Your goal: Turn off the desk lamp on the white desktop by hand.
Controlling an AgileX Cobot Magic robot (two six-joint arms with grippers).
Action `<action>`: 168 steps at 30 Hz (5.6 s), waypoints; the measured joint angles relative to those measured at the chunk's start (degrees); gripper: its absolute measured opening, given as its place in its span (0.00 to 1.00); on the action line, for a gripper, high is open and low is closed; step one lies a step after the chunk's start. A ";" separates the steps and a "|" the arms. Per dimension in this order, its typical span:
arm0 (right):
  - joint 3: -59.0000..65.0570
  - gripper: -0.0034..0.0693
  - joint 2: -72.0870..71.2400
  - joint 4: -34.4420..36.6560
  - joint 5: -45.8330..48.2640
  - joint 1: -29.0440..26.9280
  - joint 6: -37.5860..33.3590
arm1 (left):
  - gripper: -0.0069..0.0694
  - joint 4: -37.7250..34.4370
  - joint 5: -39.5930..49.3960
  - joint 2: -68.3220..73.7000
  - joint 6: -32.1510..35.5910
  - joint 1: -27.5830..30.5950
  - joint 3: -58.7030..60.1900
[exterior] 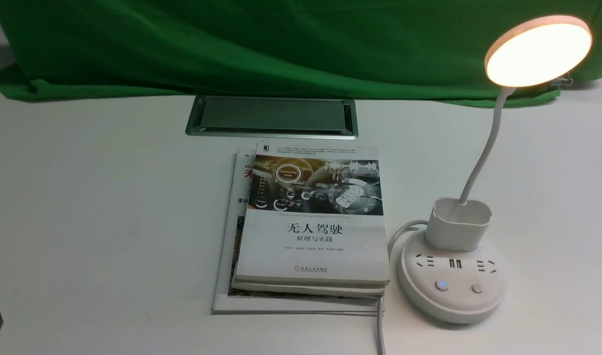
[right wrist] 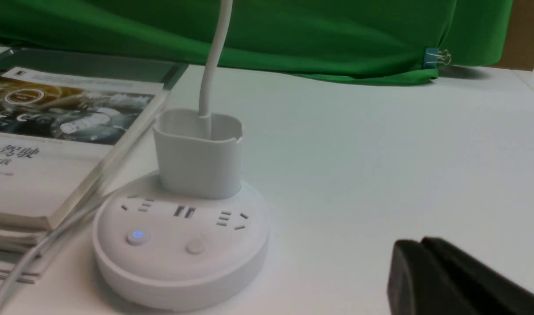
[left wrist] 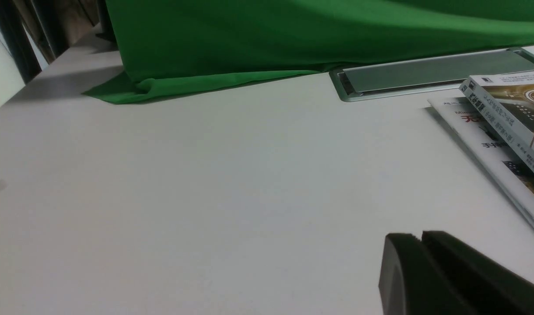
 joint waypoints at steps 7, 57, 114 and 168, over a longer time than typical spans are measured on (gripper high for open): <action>0.00 0.11 0.00 0.00 0.00 0.00 0.00 | 0.12 0.00 0.00 0.00 -0.03 0.00 0.00; -52.03 0.11 81.86 2.43 31.35 14.06 7.58 | 0.12 0.00 0.00 0.00 -0.09 0.00 0.00; -54.17 0.10 94.82 3.48 25.08 14.06 5.94 | 0.12 0.00 0.00 0.00 -0.05 0.00 0.00; -40.00 0.10 45.42 3.22 28.02 14.06 6.14 | 0.12 0.00 -0.05 0.00 -0.04 0.00 0.00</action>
